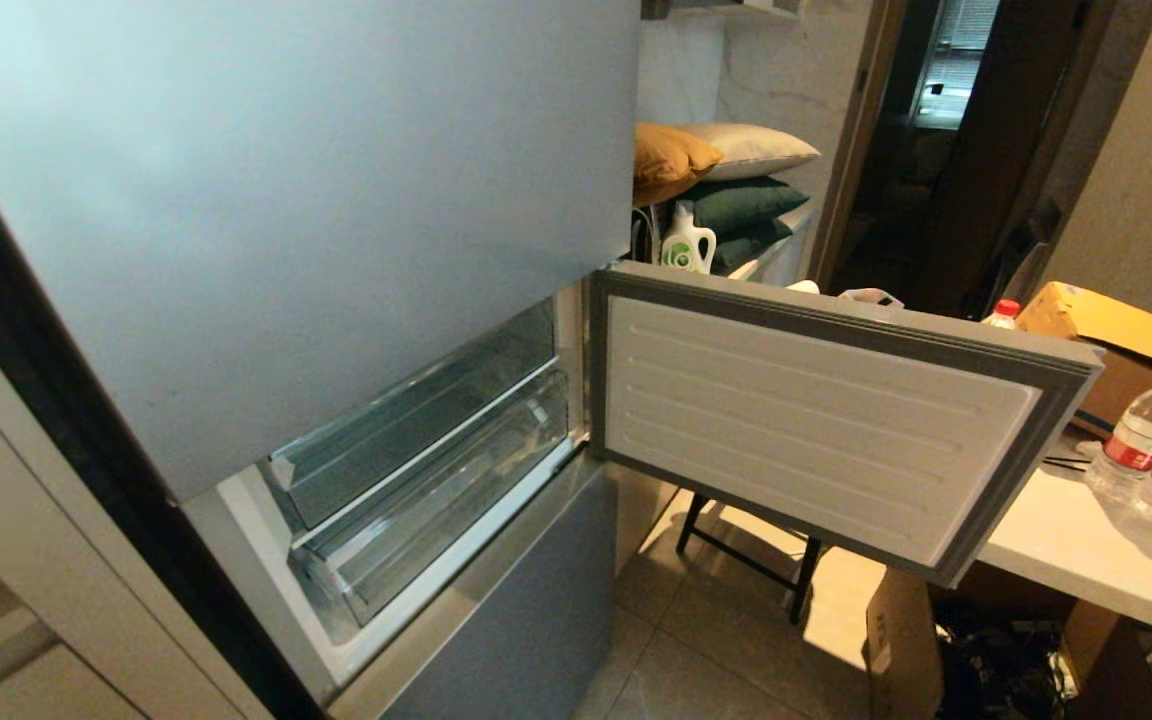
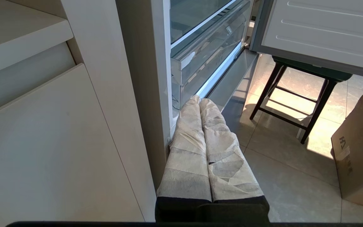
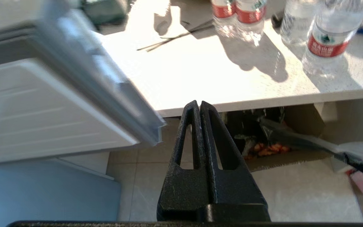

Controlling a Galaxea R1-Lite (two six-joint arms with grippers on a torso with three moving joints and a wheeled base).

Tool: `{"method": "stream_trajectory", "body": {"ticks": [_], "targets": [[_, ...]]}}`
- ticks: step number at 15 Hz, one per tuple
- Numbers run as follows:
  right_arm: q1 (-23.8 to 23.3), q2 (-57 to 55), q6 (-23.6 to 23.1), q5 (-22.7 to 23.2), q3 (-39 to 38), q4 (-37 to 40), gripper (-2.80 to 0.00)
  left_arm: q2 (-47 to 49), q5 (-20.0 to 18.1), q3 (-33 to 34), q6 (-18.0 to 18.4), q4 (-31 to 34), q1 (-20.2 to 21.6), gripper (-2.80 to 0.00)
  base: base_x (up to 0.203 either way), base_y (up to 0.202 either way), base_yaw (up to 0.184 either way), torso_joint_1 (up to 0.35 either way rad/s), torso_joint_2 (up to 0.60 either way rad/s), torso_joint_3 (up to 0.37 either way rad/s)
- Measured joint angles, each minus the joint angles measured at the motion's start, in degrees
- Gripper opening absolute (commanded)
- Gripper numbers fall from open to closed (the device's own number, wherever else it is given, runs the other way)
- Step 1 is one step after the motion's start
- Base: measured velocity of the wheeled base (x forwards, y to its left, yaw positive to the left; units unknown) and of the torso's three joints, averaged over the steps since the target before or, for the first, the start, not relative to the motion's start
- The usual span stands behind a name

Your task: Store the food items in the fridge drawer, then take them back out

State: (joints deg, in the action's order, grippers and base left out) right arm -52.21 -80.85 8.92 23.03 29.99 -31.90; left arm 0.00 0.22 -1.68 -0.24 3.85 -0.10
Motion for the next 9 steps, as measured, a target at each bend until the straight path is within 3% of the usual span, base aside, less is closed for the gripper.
{"method": "stream_trajectory", "body": {"ticks": [4, 9], "targets": [[-0.6, -10.6, 0.2, 1.7, 2.6, -7.9, -2.8, 0.0, 0.0, 0.0, 0.0, 0.0, 0.0, -2.8, 0.0, 0.0, 0.0, 0.0, 0.0, 0.0], [1.9, -19.8, 0.6, 4.8, 10.6, -9.2, -2.8, 0.0, 0.0, 0.0, 0.0, 0.0, 0.0, -2.8, 0.0, 0.0, 0.0, 0.0, 0.0, 0.0]]}}
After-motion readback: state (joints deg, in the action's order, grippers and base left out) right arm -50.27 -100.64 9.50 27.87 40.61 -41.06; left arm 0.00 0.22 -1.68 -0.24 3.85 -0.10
